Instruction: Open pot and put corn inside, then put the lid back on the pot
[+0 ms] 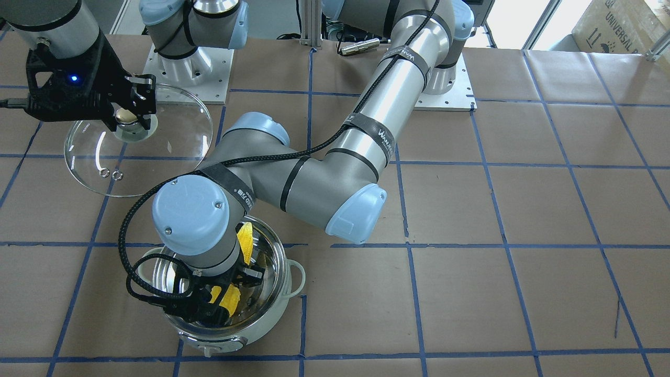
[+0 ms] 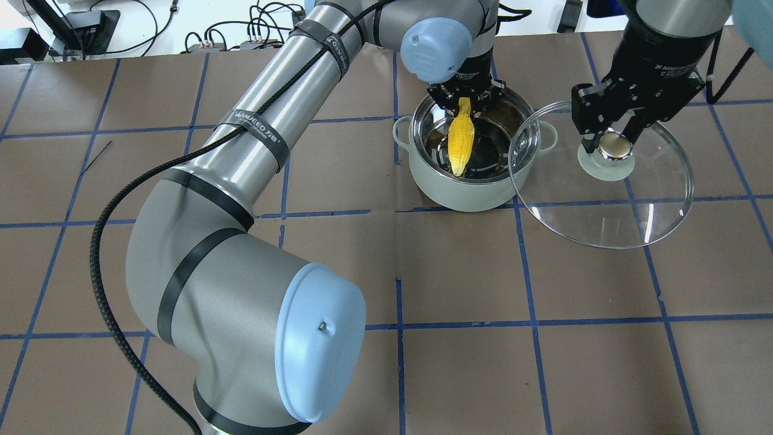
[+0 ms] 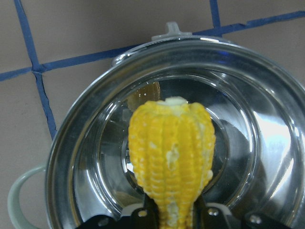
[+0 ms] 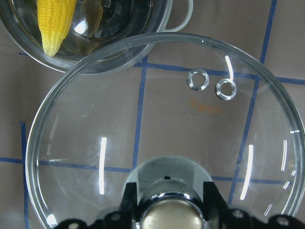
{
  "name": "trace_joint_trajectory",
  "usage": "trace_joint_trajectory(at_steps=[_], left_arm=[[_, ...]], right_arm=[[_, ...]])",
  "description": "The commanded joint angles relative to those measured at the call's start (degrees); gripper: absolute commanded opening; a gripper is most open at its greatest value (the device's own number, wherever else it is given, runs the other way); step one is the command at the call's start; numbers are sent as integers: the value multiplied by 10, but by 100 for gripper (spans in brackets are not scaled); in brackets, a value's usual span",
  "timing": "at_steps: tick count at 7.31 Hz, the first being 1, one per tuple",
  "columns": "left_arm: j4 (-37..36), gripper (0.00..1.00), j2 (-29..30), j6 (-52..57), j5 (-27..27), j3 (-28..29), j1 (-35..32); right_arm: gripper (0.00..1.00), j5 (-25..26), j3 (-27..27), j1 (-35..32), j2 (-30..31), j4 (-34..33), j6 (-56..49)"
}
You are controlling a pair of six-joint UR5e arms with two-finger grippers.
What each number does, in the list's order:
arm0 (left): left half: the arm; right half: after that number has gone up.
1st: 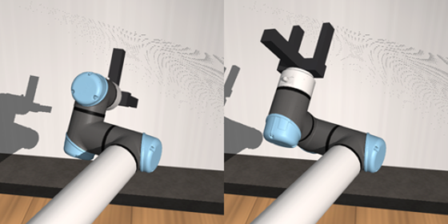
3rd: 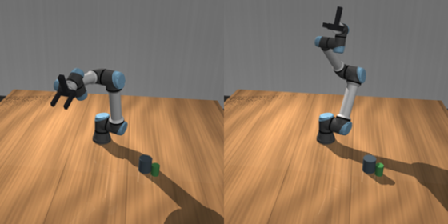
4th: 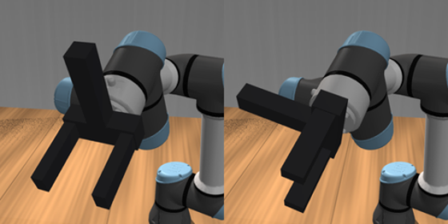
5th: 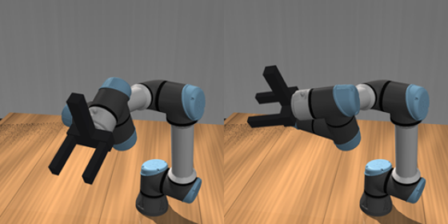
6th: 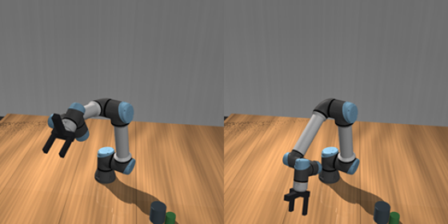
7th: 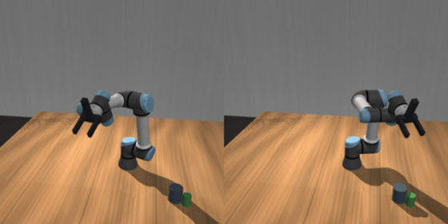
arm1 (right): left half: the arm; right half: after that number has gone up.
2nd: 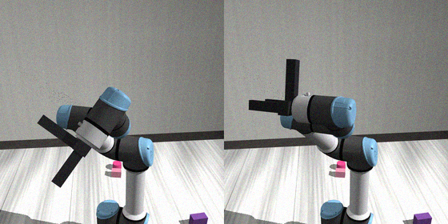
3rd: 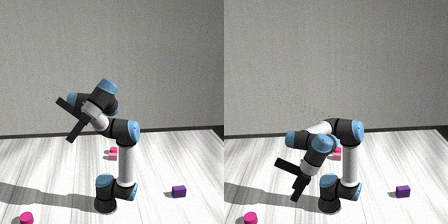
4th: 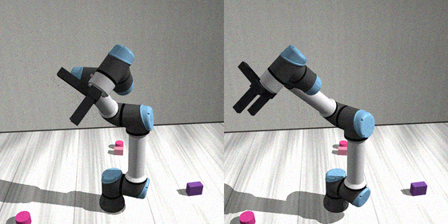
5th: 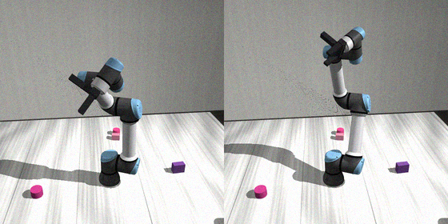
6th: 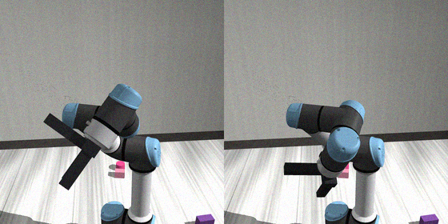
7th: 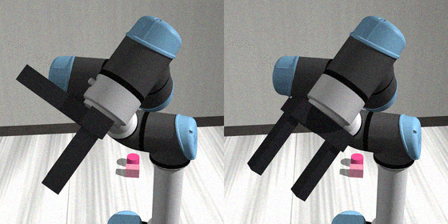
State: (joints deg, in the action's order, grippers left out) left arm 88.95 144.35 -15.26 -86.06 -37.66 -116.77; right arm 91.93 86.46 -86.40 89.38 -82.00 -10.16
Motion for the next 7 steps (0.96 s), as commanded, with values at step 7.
trace_joint_trajectory(at_steps=[7], left_arm=[[103,100,-94,37,-2,-13,70]], right_arm=[[33,-8,-9,-11,-11,-11,9]])
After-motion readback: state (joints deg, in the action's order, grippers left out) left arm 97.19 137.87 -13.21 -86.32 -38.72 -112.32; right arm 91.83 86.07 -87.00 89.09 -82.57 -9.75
